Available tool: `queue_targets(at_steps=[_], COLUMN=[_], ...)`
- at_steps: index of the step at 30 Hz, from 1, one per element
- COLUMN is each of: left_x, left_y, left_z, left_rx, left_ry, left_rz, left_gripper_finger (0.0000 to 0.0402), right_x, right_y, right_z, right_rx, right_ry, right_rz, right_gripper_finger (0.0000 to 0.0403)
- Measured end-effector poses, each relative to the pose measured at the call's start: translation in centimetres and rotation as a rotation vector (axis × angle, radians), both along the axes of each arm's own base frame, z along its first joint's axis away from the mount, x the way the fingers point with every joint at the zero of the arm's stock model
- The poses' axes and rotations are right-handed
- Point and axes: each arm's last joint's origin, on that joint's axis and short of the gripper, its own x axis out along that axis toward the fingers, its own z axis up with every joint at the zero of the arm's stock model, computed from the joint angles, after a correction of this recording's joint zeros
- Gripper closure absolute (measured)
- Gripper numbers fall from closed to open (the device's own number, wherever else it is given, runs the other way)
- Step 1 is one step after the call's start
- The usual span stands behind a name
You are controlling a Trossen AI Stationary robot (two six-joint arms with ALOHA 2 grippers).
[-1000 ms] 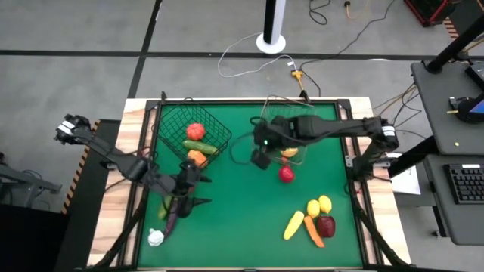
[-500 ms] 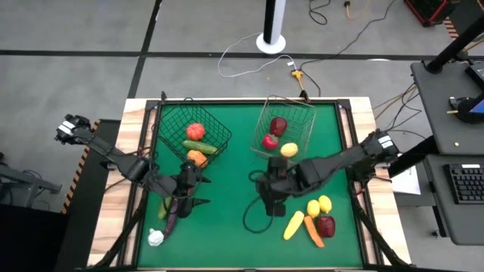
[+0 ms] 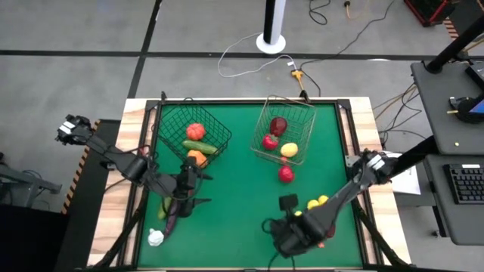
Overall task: Sort produce into baskets
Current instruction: Put the yellow corn into the black wire basket
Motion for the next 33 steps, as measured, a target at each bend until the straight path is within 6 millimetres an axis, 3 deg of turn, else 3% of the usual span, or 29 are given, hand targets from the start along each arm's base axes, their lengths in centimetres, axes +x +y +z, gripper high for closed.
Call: queue_targets(at_steps=[6,11,15,25,33], left_x=[0.5,1.0,1.3,1.7,1.7], left_y=[-0.2,-0.5,-0.7,-0.9,-0.9], left_z=[-0.6,-1.4,-1.9,-2.5,-2.6], left_rx=[0.024,0.045,0.053,0.060,0.061], left_ry=[0.021,0.050,0.070,0.093,0.096], left_rz=[0.025,0.024,0.026,0.032,0.032], left_gripper_finger=[0.0080,0.0080,0.0080,0.0080,0.0080], right_x=[-0.8,-0.6,0.1,3.0,4.3], right_y=[2.1,2.4,1.6,-1.7,-3.0], right_z=[-2.4,-5.4,-7.3,-7.9,-8.6], right_rx=[-0.041,-0.093,-0.097,0.040,0.082], right_ry=[0.082,0.207,0.291,0.329,0.327], right_rz=[0.103,0.189,0.219,0.135,0.097], right_gripper_finger=[0.0014,0.0014,0.0014,0.0020,0.0095])
